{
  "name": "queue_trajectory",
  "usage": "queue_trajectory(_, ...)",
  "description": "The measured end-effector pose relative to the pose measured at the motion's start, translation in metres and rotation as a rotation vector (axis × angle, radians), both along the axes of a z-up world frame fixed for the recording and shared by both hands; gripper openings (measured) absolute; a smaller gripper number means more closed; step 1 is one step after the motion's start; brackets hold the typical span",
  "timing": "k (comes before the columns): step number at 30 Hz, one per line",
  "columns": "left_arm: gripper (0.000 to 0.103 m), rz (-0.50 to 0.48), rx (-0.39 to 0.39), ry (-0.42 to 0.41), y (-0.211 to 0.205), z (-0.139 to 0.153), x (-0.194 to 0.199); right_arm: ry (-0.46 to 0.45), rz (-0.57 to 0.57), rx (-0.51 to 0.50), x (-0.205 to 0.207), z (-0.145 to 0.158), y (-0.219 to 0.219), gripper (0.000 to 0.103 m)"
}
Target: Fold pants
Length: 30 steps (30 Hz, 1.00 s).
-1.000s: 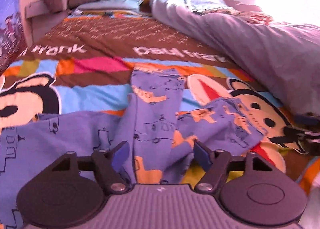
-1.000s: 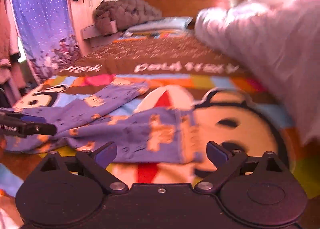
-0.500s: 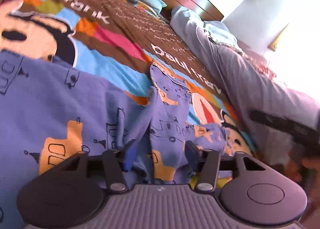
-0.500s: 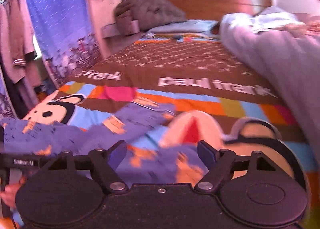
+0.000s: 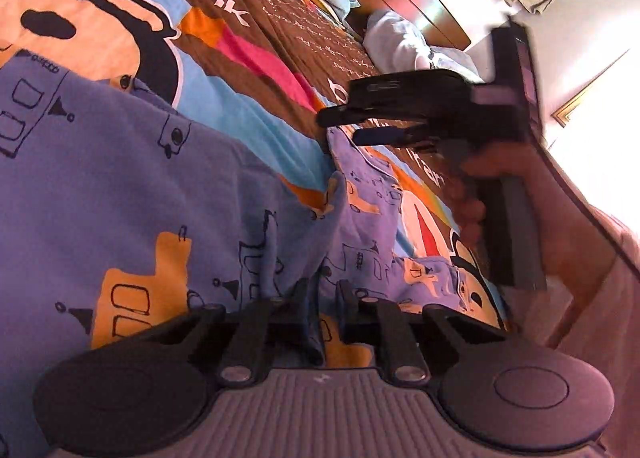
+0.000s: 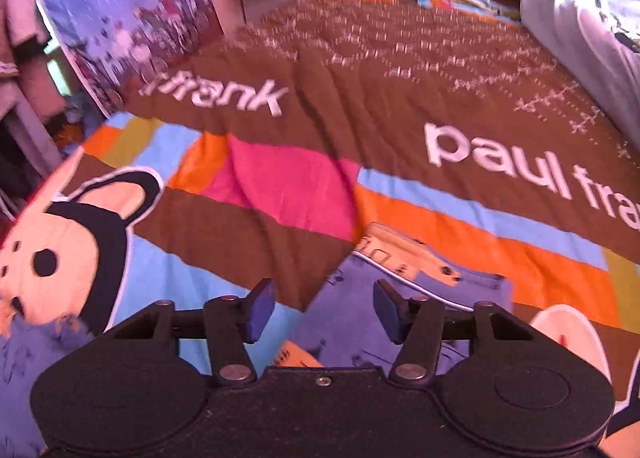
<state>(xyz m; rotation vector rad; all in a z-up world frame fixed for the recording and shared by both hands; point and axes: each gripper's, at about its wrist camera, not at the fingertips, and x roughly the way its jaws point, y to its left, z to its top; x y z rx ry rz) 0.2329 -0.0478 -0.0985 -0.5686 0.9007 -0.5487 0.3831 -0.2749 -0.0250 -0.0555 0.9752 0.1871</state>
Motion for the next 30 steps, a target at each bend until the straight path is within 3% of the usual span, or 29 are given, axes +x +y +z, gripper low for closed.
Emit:
queue_trajectory(2,0.012,0.0,0.008,-0.004,-0.002,0.0,-0.002,0.037,-0.015,-0.058,0.006,-0.009,0.006,0.049)
queue_trajectory(4,0.012,0.001,0.015,-0.007,-0.004,0.001,-0.003,0.066,-0.044,-0.092,0.009,-0.016,0.008,0.039)
queue_trajectory(7,0.009,0.008,0.035,-0.018,-0.006,0.002,-0.005,0.077,-0.081,-0.094,0.008,-0.021,0.0,0.018)
queue_trajectory(8,0.005,0.012,0.044,-0.019,-0.006,0.003,-0.006,0.069,-0.091,-0.087,0.007,-0.02,-0.004,0.004)
queue_trajectory(9,0.002,0.016,0.055,-0.018,-0.007,0.003,-0.006,0.06,-0.101,-0.069,0.005,-0.018,-0.009,0.0)
queue_trajectory(13,0.0,0.004,0.136,-0.032,-0.011,0.014,-0.008,-0.015,-0.148,0.046,-0.013,0.009,-0.034,0.0)
queue_trajectory(16,0.0,-0.023,0.246,-0.102,-0.024,0.037,-0.013,-0.116,-0.168,0.095,-0.04,0.043,-0.056,0.0)
queue_trajectory(23,0.0,-0.142,0.39,-0.261,-0.063,0.084,-0.033,-0.278,-0.251,0.197,-0.128,0.105,-0.122,0.0)
queue_trajectory(26,0.0,-0.219,0.472,-0.295,-0.082,0.084,-0.048,-0.32,-0.343,0.269,-0.181,0.104,-0.152,0.0)
queue_trajectory(30,0.0,-0.3,0.57,-0.283,-0.101,0.07,-0.061,-0.289,-0.516,0.377,-0.24,0.067,-0.189,0.0)
